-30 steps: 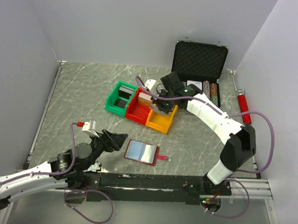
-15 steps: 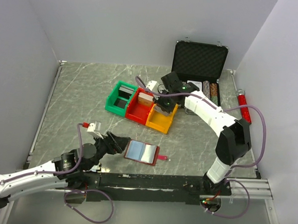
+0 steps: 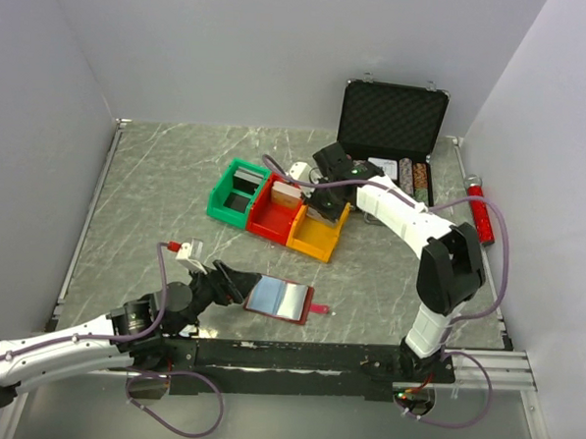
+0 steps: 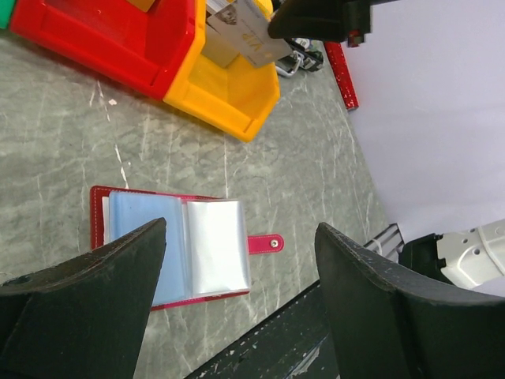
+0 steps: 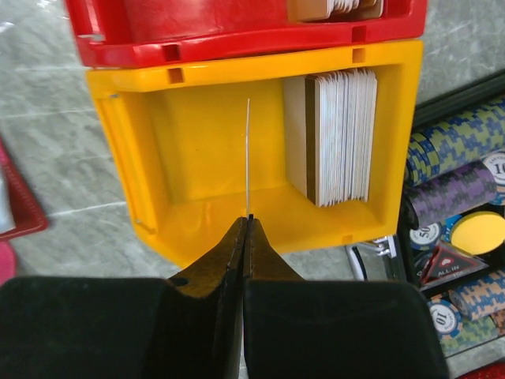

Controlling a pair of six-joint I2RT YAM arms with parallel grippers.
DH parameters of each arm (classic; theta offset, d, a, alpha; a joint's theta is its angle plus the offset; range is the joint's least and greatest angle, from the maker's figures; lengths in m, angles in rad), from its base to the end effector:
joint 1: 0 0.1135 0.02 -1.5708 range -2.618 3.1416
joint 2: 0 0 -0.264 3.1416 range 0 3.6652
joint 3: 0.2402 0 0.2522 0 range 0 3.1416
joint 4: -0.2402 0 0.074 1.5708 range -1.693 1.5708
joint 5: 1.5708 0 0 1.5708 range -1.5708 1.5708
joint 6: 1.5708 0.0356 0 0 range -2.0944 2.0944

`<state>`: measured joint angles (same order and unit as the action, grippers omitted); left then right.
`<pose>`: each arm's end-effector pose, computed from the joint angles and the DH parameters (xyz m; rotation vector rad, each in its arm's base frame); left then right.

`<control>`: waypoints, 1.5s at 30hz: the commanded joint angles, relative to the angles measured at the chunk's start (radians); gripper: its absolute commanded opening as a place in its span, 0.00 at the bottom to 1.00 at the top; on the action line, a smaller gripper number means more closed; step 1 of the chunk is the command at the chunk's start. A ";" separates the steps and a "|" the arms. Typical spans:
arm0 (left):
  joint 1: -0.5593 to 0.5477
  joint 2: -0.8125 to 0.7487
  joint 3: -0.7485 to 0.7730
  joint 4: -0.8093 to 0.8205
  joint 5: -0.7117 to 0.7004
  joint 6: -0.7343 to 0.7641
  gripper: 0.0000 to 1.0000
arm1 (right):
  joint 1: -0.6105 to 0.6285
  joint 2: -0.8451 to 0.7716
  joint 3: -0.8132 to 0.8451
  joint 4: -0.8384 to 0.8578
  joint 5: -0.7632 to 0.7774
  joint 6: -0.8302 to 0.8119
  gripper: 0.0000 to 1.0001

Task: Take the credit cards out of the card holder
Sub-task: Place the credit card in the storage box.

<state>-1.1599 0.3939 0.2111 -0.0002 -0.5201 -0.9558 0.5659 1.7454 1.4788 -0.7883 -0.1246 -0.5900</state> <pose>0.0686 -0.1132 0.2102 -0.2149 1.8476 -1.0792 0.3116 0.2031 0.2717 -1.4676 2.1712 0.1551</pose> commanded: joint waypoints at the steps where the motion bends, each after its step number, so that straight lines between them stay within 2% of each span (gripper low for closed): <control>1: -0.001 0.019 -0.001 0.058 0.017 0.003 0.81 | -0.011 0.037 -0.009 0.043 0.045 -0.024 0.00; 14: -0.001 0.079 0.011 0.078 0.012 0.012 0.81 | -0.011 0.121 0.006 0.089 0.069 -0.019 0.00; 35: -0.001 0.120 0.013 0.095 0.014 0.015 0.82 | -0.003 0.143 -0.028 0.146 0.103 0.010 0.00; 45: -0.001 0.108 0.007 0.083 0.012 0.008 0.82 | 0.008 0.152 -0.020 0.143 0.123 0.025 0.04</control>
<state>-1.1599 0.5106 0.2111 0.0486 -0.5152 -0.9512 0.5652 1.8862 1.4517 -0.6563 -0.0227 -0.5735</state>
